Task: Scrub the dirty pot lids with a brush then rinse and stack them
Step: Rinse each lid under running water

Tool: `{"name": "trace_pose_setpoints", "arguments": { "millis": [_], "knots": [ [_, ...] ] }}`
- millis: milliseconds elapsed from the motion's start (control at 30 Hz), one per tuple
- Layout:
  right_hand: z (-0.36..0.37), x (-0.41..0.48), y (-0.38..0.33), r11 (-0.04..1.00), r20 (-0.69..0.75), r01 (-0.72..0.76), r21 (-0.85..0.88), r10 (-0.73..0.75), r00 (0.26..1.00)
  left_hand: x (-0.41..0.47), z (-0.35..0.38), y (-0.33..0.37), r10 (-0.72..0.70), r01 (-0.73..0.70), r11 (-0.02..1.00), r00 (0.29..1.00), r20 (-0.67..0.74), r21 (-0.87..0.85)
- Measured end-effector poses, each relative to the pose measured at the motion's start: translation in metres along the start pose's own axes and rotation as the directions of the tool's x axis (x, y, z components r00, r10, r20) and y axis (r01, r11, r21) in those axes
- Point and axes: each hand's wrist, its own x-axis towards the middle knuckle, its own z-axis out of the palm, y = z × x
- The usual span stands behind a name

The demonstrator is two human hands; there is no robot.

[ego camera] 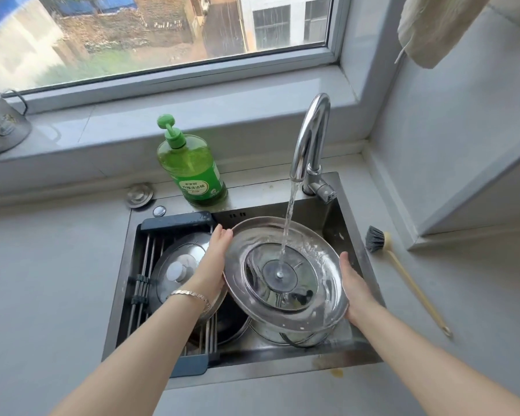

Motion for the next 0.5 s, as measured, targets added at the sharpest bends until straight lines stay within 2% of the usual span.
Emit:
{"name": "trace_pose_setpoints", "arguments": {
  "millis": [100, 200, 400, 500],
  "knots": [
    [0.008, -0.002, -0.002, 0.994, 0.051, 0.04, 0.099, -0.045, 0.998, -0.005, -0.003, 0.008, -0.054, 0.055, 0.998, 0.998, -0.04, 0.024],
    [0.011, -0.014, -0.022, 0.97, 0.102, 0.225, 0.09, -0.233, 0.967, -0.012, 0.0, 0.012, -0.096, 0.093, 0.995, 0.99, -0.106, -0.027],
    [0.018, -0.053, -0.08, 0.828, 0.143, 0.56, -0.024, -0.552, 0.822, 0.0, 0.012, -0.006, -0.192, 0.159, 0.941, 0.978, -0.084, -0.297],
    [0.024, -0.06, -0.104, 0.702, 0.211, 0.679, -0.216, -0.645, 0.734, 0.001, 0.022, -0.017, -0.281, 0.257, 0.879, 0.96, -0.002, -0.401]
  ]
}}
